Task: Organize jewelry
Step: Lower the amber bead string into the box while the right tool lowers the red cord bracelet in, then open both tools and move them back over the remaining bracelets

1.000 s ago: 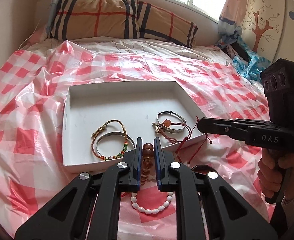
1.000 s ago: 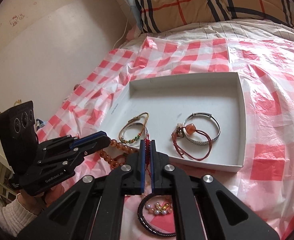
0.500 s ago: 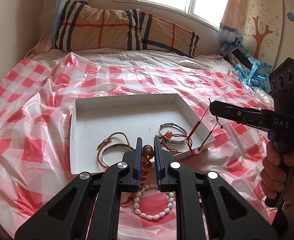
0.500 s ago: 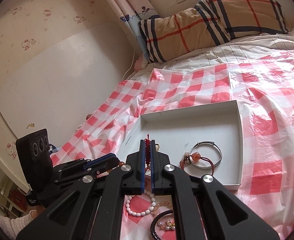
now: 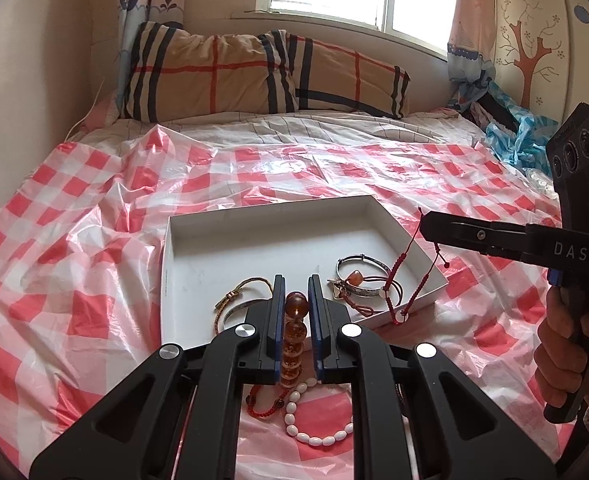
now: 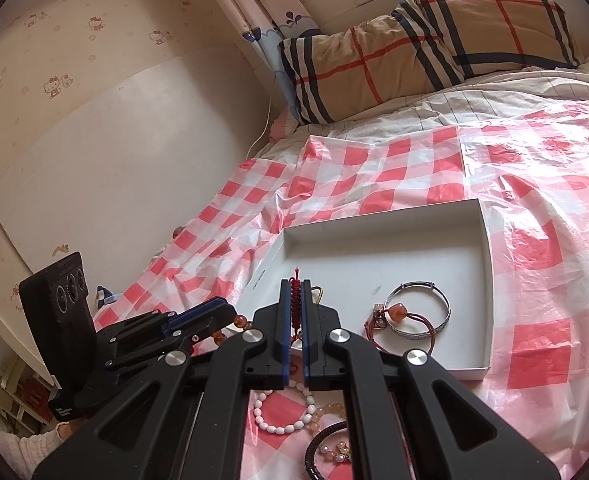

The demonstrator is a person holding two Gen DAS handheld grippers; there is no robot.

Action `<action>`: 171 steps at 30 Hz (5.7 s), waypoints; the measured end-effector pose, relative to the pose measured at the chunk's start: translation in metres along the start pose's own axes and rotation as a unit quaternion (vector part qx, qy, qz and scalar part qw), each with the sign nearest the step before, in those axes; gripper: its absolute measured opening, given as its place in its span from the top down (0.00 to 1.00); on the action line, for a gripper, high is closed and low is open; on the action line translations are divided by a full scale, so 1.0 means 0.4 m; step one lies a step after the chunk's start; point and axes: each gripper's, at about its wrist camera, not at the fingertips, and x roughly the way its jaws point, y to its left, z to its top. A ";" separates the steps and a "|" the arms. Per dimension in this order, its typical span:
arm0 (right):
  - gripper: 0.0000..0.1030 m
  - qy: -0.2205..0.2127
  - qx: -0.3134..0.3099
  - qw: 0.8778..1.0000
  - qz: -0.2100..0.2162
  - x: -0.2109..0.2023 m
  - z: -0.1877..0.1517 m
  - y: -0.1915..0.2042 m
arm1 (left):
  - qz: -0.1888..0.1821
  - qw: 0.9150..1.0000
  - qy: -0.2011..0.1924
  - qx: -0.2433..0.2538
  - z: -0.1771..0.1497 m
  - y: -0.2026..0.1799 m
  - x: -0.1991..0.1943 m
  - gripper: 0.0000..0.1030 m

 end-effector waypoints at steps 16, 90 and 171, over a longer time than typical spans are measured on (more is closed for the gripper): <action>0.95 -0.022 0.001 1.000 0.017 -0.013 0.006 0.016 | 0.012 0.999 -0.037 -0.020 0.034 0.008 -0.019 0.90; 0.82 0.028 0.096 0.986 -0.135 0.117 -0.010 -0.115 | 0.037 0.996 0.028 -0.076 0.013 0.047 0.109 0.69; 0.72 0.212 -0.082 0.936 -0.269 0.025 -0.257 -0.054 | 0.027 0.973 0.213 0.083 -0.187 -0.053 0.150 0.30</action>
